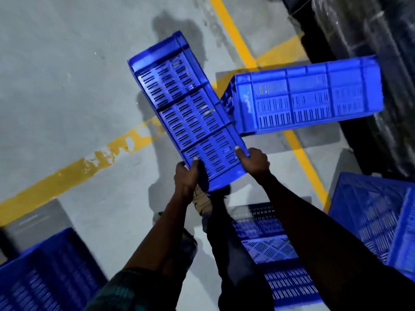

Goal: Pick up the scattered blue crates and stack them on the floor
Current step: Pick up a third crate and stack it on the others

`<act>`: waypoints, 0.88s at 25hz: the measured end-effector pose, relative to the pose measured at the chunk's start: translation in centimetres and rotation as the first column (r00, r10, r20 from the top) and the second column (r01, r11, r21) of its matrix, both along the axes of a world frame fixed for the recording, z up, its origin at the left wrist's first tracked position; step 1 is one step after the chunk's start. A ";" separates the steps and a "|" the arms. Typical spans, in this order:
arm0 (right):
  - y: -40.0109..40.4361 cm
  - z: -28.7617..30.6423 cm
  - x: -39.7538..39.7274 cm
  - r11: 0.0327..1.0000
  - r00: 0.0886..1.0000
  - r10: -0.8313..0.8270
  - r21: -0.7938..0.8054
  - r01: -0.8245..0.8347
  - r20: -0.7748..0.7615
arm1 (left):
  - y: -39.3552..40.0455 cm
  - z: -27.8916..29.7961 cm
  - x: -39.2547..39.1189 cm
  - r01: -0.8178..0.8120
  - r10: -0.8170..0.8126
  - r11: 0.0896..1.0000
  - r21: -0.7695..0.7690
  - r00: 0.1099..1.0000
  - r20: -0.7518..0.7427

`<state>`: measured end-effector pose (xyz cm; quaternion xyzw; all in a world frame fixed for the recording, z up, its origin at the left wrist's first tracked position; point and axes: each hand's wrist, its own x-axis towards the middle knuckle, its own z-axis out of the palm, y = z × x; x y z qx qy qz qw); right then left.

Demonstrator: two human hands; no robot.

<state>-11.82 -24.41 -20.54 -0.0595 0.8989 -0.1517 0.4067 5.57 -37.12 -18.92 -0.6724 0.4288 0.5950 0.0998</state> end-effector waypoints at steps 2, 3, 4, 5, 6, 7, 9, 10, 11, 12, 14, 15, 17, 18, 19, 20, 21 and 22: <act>-1.2 1.1 1.0 0.997 1.000 0.001 -0.074 -0.003 -0.025 | 0.2 0.7 0.6 -0.022 0.025 0.993 -0.116 0.999 0.021; -2.2 2.1 1.7 0.992 1.000 -0.002 -0.128 -0.001 -0.024 | -0.1 1.2 1.1 -0.039 0.046 0.981 -0.192 0.998 0.034; -3.3 3.0 2.3 0.982 1.000 0.002 -0.190 -0.008 -0.029 | -0.6 1.7 1.7 -0.061 0.070 0.963 -0.263 0.997 0.028; -4.8 4.2 3.1 0.966 1.000 0.001 -0.257 -0.009 -0.030 | -1.3 2.3 2.5 -0.082 0.088 0.942 -0.325 0.996 0.004; -6.6 5.5 4.0 0.950 0.999 0.005 -0.312 -0.017 -0.041 | -2.2 3.2 3.4 -0.095 0.095 0.920 -0.379 0.995 -0.017; -8.3 6.9 4.9 0.942 0.999 0.005 -0.336 -0.019 -0.043 | -3.3 4.3 4.4 -0.103 0.098 0.902 -0.419 0.995 -0.032; -11.4 10.2 6.8 0.955 0.999 0.028 -0.294 -0.038 -0.036 | -5.4 7.0 6.3 -0.117 0.106 0.877 -0.466 0.993 -0.049; -12.7 12.0 8.0 0.960 0.999 0.035 -0.278 -0.041 -0.028 | -6.4 8.6 7.3 -0.128 0.117 0.870 -0.477 0.992 -0.053; -13.8 13.9 9.4 0.965 1.000 0.021 -0.260 -0.023 -0.010 | -7.2 10.4 8.3 -0.139 0.128 0.865 -0.483 0.990 -0.056; -14.5 15.5 10.5 0.970 1.000 -0.018 -0.243 0.023 0.024 | -7.7 11.9 9.2 -0.143 0.130 0.863 -0.484 0.990 -0.061; -14.9 18.1 12.7 0.959 0.985 -0.129 -0.240 0.153 0.112 | -8.1 14.9 11.2 -0.140 0.112 0.865 -0.481 0.990 -0.087; -14.8 19.9 13.9 0.943 0.968 -0.194 -0.241 0.228 0.157 | -8.0 16.5 12.3 -0.141 0.107 0.861 -0.488 0.990 -0.096; -14.8 23.3 16.7 0.907 0.920 -0.300 -0.224 0.357 0.253 | -7.5 20.2 14.8 -0.174 0.155 0.825 -0.537 0.985 -0.080; -15.0 25.1 18.2 0.894 0.897 -0.339 -0.200 0.402 0.285 | -7.0 22.4 16.0 -0.203 0.202 0.800 -0.565 0.977 -0.066; -15.2 26.9 19.9 0.880 0.879 -0.362 -0.197 0.432 0.310 | -6.3 24.5 17.1 -0.230 0.248 0.772 -0.592 0.967 -0.053; -15.2 28.1 21.1 0.871 0.870 -0.366 -0.207 0.445 0.331 | -5.4 26.5 18.0 -0.249 0.284 0.743 -0.621 0.958 -0.045; -15.6 30.5 22.5 0.859 0.856 -0.381 -0.209 0.468 0.349 | -4.6 28.3 18.9 -0.258 0.304 0.710 -0.655 0.951 -0.045; -15.7 33.1 24.2 0.843 0.843 -0.399 -0.218 0.492 0.361 | -3.5 30.1 20.2 -0.270 0.323 0.674 -0.687 0.945 -0.054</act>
